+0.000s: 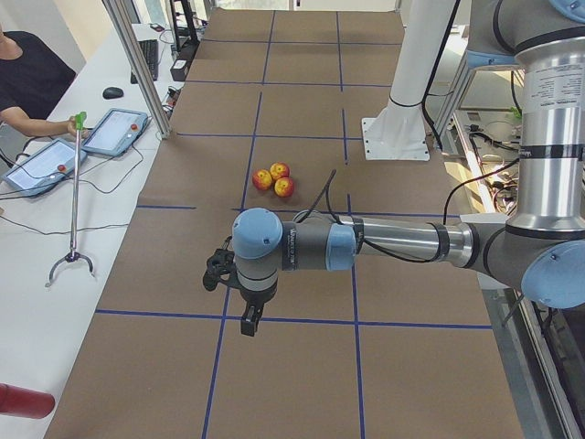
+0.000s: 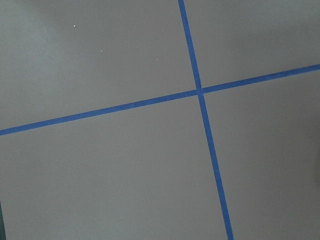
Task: Stack apples
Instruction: 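Move the left gripper toward the lone red-yellow apple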
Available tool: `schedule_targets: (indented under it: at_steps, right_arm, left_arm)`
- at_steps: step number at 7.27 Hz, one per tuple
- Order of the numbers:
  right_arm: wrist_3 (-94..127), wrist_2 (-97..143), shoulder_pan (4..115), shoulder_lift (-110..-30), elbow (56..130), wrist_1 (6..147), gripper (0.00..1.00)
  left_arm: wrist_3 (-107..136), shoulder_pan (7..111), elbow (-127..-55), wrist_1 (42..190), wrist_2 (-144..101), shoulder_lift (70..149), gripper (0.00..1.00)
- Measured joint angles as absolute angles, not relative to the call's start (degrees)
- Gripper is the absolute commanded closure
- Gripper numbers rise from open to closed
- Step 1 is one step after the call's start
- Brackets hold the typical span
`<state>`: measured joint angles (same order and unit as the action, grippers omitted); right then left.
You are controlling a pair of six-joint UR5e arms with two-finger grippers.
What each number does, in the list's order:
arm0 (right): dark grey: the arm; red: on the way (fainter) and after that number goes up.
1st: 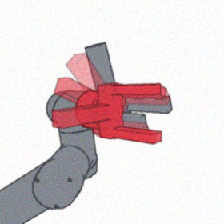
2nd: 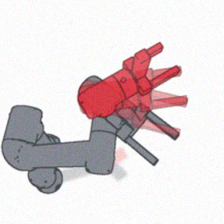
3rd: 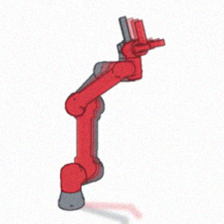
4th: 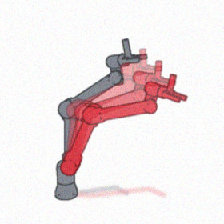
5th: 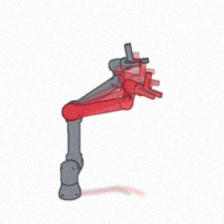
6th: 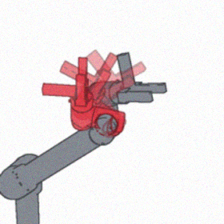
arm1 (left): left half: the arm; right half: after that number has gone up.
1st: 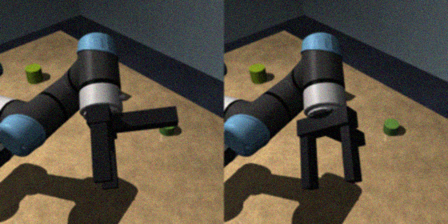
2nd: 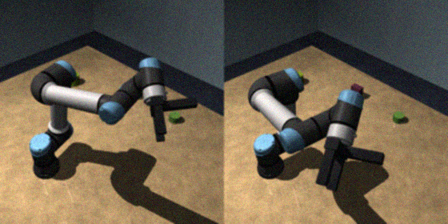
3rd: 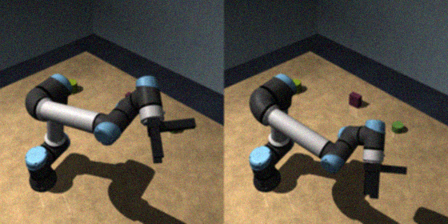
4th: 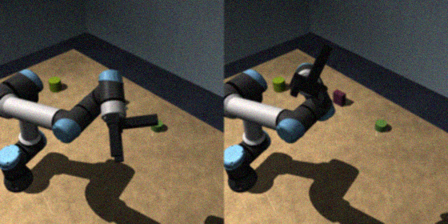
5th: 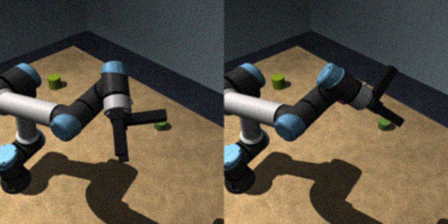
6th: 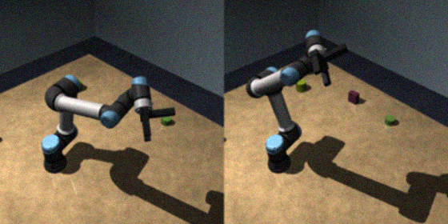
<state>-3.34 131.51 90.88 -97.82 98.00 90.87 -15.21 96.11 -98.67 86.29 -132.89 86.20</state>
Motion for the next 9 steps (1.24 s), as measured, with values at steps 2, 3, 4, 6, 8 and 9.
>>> schedule_targets:
  at_steps: [2,3,4,6,8,9]
  right_arm:
    - [-3.34,131.49,90.88,-97.82,98.00,90.82,0.00]
    - [-3.34,131.49,90.88,-97.82,98.00,90.80,0.00]
    - [-3.34,131.49,90.88,-97.82,98.00,90.81,0.00]
    - [-3.34,131.48,90.88,-97.82,98.00,90.87,0.00]
    - [-3.34,131.54,90.88,-97.82,98.00,90.84,0.00]
    - [-3.34,131.54,90.88,-97.82,98.00,90.85,0.00]
  left_arm:
    - [-15.16,95.67,-98.43,85.21,-132.99,85.96,0.00]
    - [-15.24,95.37,-98.44,85.08,-132.89,85.85,0.00]
    - [-15.42,95.05,-97.92,86.20,-132.92,85.38,0.00]
    - [-11.80,92.89,-95.82,92.91,-135.17,84.66,0.00]
    - [7.74,83.15,-95.49,103.15,-137.50,85.04,0.00]
    - [19.82,78.34,-95.50,109.40,-137.45,85.38,0.00]
